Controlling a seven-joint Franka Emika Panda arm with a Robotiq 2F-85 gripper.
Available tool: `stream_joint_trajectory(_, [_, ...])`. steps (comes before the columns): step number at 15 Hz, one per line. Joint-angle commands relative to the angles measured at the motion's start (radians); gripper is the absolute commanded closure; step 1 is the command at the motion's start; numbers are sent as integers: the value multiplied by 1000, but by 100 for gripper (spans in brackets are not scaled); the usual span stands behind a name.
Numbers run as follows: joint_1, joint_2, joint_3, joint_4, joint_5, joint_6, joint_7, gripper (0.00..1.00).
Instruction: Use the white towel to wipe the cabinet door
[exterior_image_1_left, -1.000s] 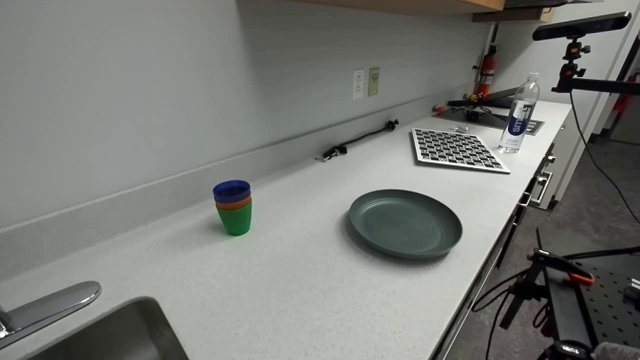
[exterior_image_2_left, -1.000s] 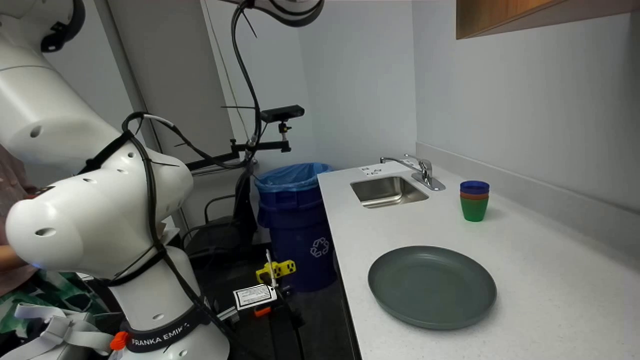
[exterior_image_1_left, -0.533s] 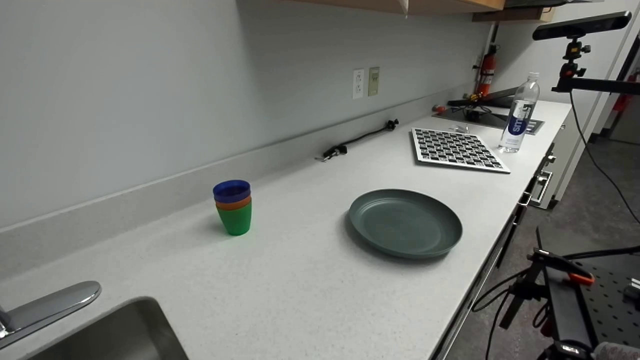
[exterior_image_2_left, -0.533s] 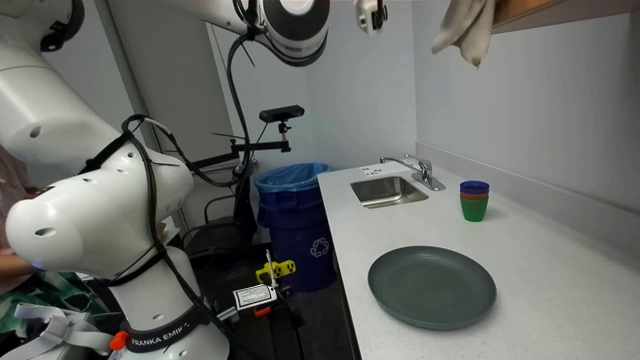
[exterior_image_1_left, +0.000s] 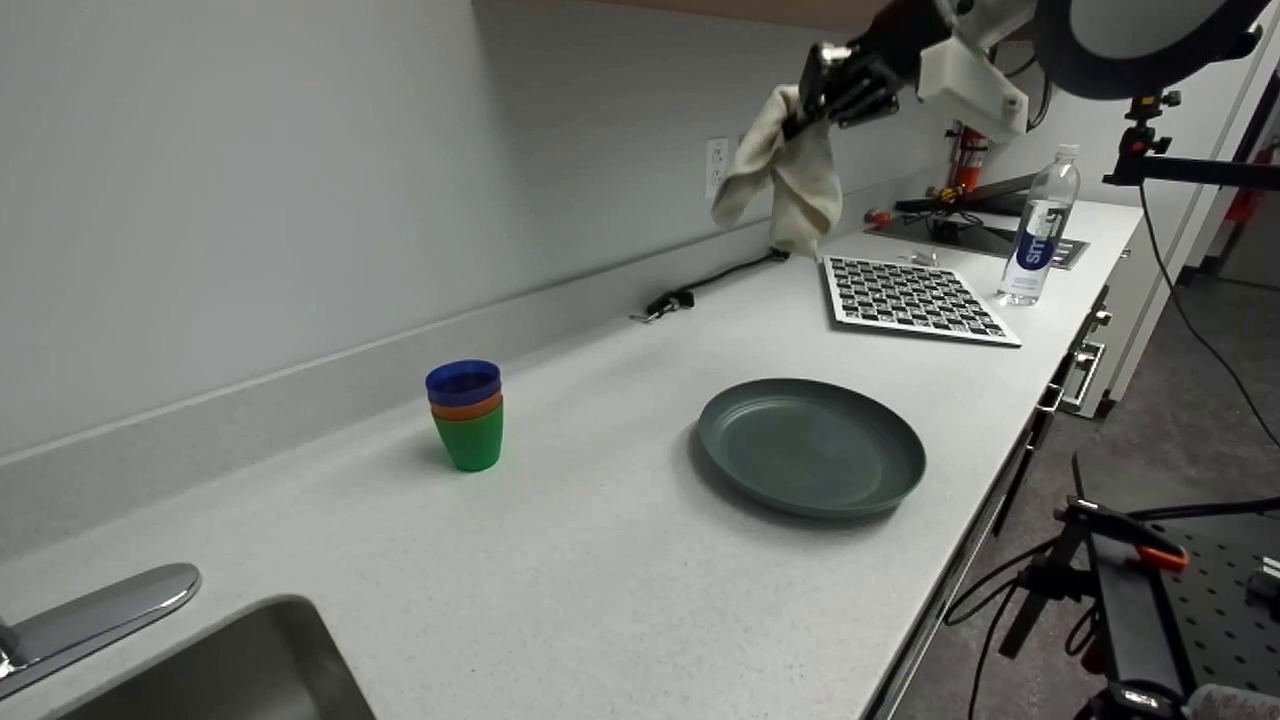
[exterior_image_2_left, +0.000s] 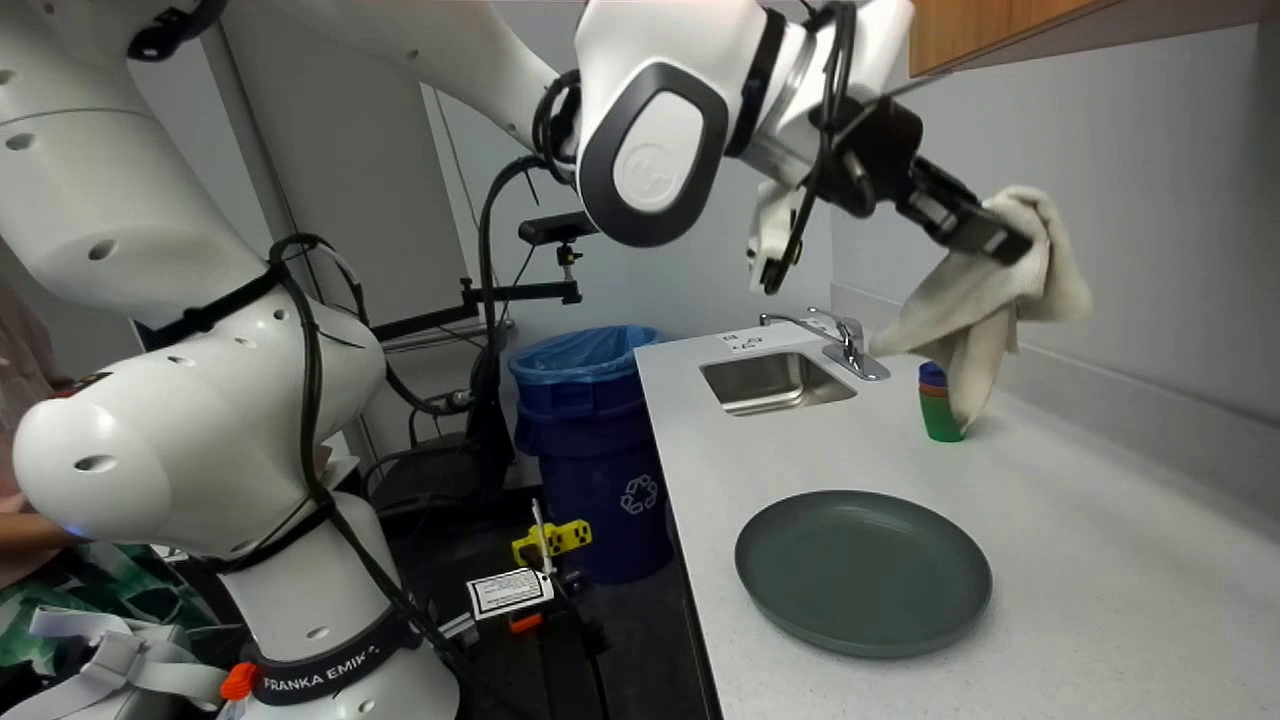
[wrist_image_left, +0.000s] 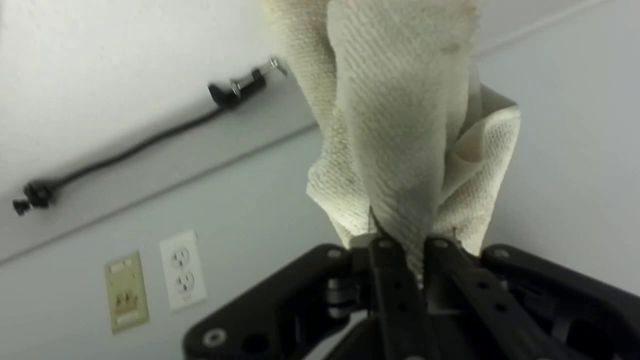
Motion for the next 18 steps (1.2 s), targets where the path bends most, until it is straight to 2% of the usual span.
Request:
stream_joint_trajectory(1, [0,81,-3,35,-3,-170,-5,98])
stream_joint_trajectory(4, [-121,86,52,59,-87,-309,50,98])
stream_joint_trajectory(7, [-172,74,46,92,-155,-390,75,98])
stream_joint_trajectory(13, [-226,78,22,147,-170,-440,65,98])
stream_joint_trajectory(18, [-234,81,6,144,-147,-480,35,98])
